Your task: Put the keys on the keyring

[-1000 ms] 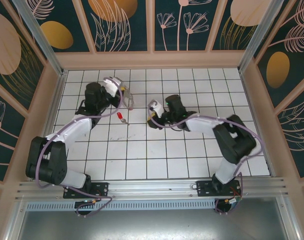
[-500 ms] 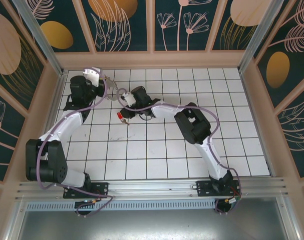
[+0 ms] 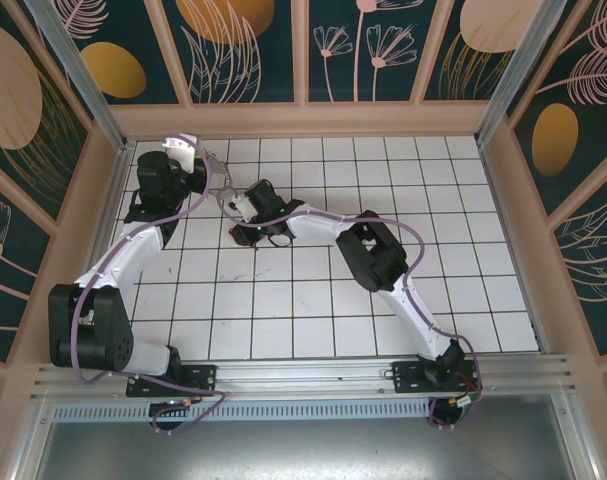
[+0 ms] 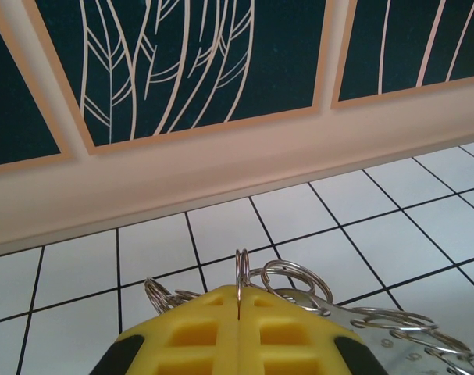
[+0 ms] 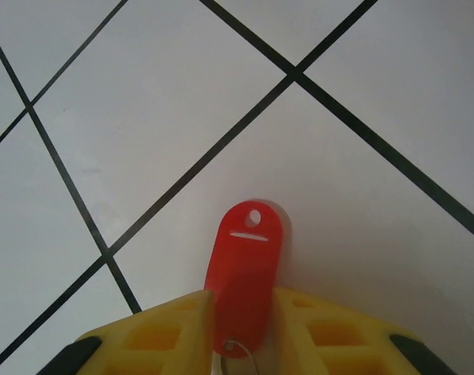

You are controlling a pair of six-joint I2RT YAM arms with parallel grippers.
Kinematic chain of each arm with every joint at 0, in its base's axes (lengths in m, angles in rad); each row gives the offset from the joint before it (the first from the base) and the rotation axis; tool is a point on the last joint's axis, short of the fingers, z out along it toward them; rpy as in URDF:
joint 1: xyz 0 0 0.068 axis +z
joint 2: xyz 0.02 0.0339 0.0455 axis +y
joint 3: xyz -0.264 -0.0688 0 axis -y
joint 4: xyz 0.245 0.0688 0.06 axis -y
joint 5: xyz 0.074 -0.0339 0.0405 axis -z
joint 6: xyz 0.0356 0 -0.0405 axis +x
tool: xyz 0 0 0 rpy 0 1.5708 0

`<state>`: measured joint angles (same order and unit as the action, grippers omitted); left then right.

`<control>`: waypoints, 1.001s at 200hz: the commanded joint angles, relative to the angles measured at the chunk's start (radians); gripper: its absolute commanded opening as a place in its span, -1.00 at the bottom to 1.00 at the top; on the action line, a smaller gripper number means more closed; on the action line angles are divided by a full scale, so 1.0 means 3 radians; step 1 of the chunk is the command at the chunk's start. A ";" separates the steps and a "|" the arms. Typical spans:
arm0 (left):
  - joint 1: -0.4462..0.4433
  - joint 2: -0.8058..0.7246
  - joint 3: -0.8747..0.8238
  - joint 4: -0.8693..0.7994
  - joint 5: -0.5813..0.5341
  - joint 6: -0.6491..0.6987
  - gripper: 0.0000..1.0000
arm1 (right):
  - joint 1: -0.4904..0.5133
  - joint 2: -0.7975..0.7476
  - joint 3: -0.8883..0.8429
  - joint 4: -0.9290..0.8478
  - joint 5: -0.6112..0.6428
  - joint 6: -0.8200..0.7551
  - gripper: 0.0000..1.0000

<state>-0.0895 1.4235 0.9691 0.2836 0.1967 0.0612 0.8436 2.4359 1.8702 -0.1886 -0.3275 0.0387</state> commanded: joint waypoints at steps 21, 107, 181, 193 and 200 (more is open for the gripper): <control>0.0027 -0.0158 0.0031 0.0081 0.0113 -0.0039 -1.00 | 0.0016 -0.0274 -0.0647 -0.0050 0.0395 -0.0059 -0.61; -0.0261 -0.0281 -0.0231 -0.0039 0.1199 0.0215 -1.00 | -0.0424 -0.2164 -0.3196 0.0530 0.0733 0.0638 -0.69; -0.0872 -0.0246 -0.0498 0.0059 0.1413 0.0222 -1.00 | -0.0969 -0.3592 -0.3919 0.0255 0.0668 0.0947 -0.43; -0.0915 -0.0273 -0.0544 0.0084 0.1405 0.0213 -1.00 | -0.0969 -0.3750 -0.3916 0.0238 0.0768 0.1100 -0.32; -0.0923 -0.0289 -0.0581 0.0112 0.1391 0.0193 -1.00 | -0.1097 -0.3816 -0.3922 0.0238 0.0751 0.1219 -0.21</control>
<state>-0.3515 1.3720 0.8192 0.2493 0.5900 0.1192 0.5495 1.3689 0.6907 -0.0872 -0.1253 0.3134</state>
